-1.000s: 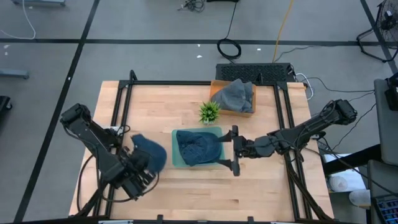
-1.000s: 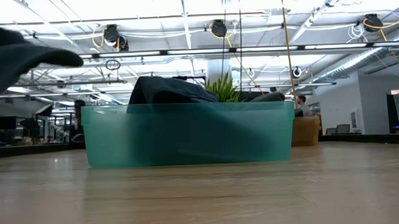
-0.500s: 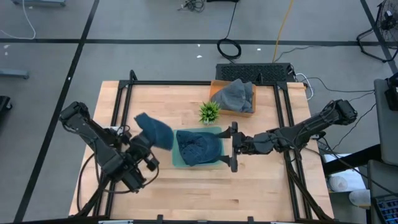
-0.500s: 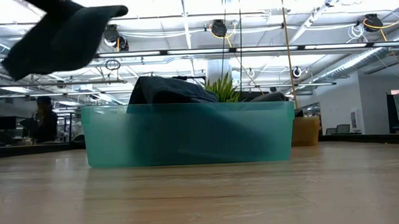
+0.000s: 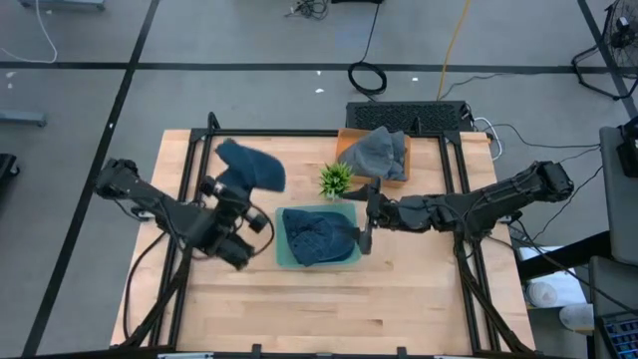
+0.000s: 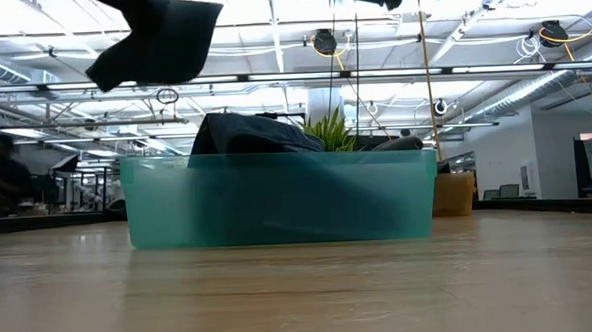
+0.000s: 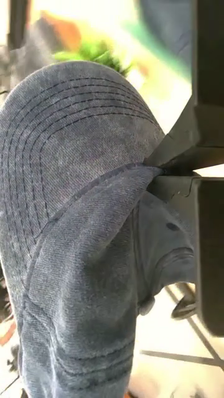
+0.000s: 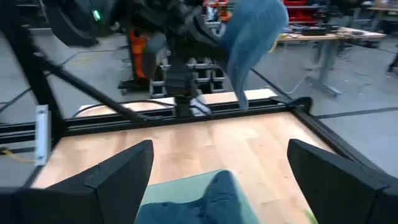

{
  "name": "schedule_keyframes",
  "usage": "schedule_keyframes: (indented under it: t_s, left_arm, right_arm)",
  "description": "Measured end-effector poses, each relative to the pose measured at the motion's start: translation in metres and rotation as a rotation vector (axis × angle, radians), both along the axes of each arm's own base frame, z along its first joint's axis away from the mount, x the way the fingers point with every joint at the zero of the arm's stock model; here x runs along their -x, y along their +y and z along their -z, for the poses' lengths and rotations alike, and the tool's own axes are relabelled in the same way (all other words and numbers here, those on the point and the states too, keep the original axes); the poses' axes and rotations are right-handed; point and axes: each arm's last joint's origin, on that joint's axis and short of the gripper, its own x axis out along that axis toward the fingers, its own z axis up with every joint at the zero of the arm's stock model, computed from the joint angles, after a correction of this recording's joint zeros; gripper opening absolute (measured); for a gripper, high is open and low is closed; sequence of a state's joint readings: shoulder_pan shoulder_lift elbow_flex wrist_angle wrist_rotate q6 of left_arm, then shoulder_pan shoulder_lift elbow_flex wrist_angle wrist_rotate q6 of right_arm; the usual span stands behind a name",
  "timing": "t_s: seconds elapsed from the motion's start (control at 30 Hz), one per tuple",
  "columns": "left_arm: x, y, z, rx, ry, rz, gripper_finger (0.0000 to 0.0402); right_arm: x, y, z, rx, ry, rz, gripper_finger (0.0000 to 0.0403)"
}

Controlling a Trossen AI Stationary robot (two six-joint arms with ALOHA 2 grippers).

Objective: Pick & Place hat
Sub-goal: Put the blue cap into the green bin

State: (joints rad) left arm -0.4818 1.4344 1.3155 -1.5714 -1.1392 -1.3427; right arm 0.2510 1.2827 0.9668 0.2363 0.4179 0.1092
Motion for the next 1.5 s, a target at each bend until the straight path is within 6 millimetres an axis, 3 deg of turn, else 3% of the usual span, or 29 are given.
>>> schedule_keyframes:
  t_s: [0.23,0.47,0.77,0.97,1.17,1.5]
  left_arm:
    - [0.017,0.026,-0.026,-0.107,-0.056,-0.010,0.0002]
    - [0.020,0.030,-0.043,-0.160,-0.118,0.036,0.0002]
    - [-0.027,0.030,-0.066,-0.188,-0.124,0.167,0.0002]
    - [-0.043,0.033,-0.082,-0.217,-0.198,0.215,0.0002]
    - [-0.061,0.035,-0.080,-0.226,-0.213,0.245,0.0002]
    - [-0.101,0.029,-0.059,-0.240,-0.204,0.301,0.0002]
  right_arm:
    - [-0.005,-0.021,-0.007,0.036,-0.063,0.066,0.0357]
    - [-0.006,-0.035,-0.019,0.100,-0.170,0.113,0.0357]
    - [-0.008,-0.049,-0.024,0.023,-0.237,0.037,0.0357]
    - [-0.007,-0.049,-0.031,0.044,-0.306,0.027,0.0357]
    - [-0.007,-0.049,-0.035,0.064,-0.346,0.030,0.0357]
    - [-0.007,-0.050,-0.035,0.067,-0.344,0.057,0.0357]
